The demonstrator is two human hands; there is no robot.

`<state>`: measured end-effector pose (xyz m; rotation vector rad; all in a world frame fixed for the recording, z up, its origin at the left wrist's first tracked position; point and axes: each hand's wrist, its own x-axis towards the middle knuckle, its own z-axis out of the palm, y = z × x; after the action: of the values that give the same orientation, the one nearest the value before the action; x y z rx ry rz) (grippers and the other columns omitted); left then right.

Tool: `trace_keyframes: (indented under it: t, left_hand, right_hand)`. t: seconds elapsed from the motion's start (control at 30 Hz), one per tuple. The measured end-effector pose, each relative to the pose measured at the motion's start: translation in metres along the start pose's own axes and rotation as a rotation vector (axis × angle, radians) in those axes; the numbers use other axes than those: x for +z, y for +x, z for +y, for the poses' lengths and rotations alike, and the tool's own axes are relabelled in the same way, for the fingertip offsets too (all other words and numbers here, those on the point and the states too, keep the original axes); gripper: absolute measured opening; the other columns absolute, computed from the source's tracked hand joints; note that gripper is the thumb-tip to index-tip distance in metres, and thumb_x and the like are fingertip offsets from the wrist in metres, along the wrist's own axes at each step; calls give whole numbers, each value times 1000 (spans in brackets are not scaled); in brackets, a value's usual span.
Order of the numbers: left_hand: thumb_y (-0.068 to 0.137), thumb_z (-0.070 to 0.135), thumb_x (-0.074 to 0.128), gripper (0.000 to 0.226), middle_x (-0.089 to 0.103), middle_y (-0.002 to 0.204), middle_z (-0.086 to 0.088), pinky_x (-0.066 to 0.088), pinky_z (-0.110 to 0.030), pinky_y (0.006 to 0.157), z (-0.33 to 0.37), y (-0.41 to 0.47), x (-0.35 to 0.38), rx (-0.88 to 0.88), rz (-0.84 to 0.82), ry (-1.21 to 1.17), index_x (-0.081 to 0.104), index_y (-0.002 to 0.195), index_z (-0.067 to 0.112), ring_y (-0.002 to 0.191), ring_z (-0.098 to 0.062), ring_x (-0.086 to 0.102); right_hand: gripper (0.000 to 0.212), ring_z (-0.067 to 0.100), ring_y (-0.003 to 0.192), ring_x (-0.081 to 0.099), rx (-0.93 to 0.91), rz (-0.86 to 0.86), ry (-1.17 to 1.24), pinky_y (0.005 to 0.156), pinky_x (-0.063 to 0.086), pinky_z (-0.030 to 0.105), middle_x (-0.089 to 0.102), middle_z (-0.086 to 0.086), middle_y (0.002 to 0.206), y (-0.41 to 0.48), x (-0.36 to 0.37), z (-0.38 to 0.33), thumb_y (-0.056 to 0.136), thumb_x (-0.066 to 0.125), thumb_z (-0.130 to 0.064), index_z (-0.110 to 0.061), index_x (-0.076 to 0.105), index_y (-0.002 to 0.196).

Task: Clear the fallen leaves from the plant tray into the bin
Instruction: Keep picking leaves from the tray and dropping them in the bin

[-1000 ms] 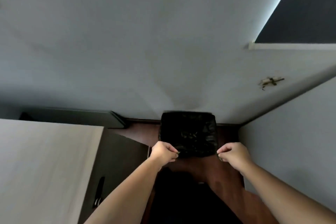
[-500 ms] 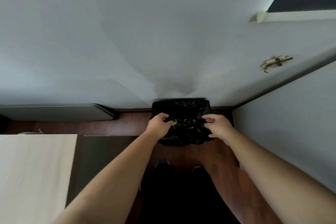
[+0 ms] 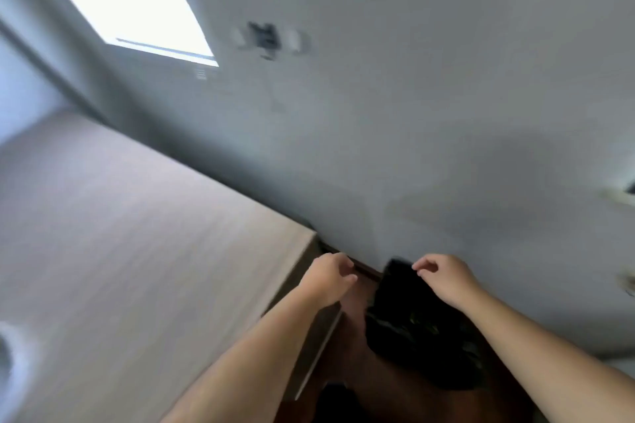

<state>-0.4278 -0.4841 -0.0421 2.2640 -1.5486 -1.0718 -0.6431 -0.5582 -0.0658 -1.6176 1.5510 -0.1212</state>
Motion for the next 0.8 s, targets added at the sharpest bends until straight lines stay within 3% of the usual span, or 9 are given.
trace_keyframes:
  t: [0.1, 0.23, 0.37, 0.53, 0.7, 0.8]
  left_hand:
    - [85, 24, 58, 23, 70, 108, -6, 50, -29, 88, -44, -52, -58, -105, 225, -114, 66, 105, 16, 101, -23, 63]
    - [86, 28, 58, 19, 72, 99, -3, 48, -24, 76, -119, -137, -114, -283, 495, -199, 69, 98, 18, 90, -17, 65]
    - [84, 27, 58, 18, 73, 98, -2, 50, -25, 81, -201, -232, -132, -496, 654, -279, 70, 94, 20, 92, -17, 65]
    - [82, 26, 58, 17, 71, 102, -2, 52, -31, 87, -294, -334, -127, -661, 729, -326, 68, 94, 20, 96, -20, 63]
    - [86, 21, 56, 36, 54, 128, -10, 35, -25, 102, -381, -404, -124, -705, 678, -196, 59, 120, 10, 120, -23, 48]
    - [88, 19, 54, 50, 40, 142, -8, 20, -22, 109, -428, -429, -123, -704, 639, -131, 45, 136, 11, 133, -22, 33]
  right_hand:
    - [19, 21, 89, 65, -210, -58, -41, 76, 43, 23, 70, 2, 83, -9, 30, -89, 81, 58, -9, -25, 68, 78]
    - [14, 18, 82, 65, -491, -199, -140, 73, 46, 24, 73, 1, 84, -45, 96, -188, 82, 62, -13, -24, 70, 79]
    - [17, 16, 75, 64, -707, -366, -232, 59, 46, 22, 70, 1, 82, -100, 175, -260, 83, 62, -15, -30, 67, 75]
    - [18, 19, 70, 64, -905, -499, -337, 59, 49, 24, 67, -1, 73, -170, 276, -317, 80, 63, -11, -27, 69, 73]
    - [21, 19, 84, 67, -1015, -554, -486, 75, 52, 29, 73, 1, 88, -221, 369, -351, 79, 57, -11, -23, 72, 87]
    - [27, 17, 102, 62, -1155, -545, -622, 86, 47, 27, 68, -5, 112, -244, 415, -360, 82, 57, -18, -24, 67, 106]
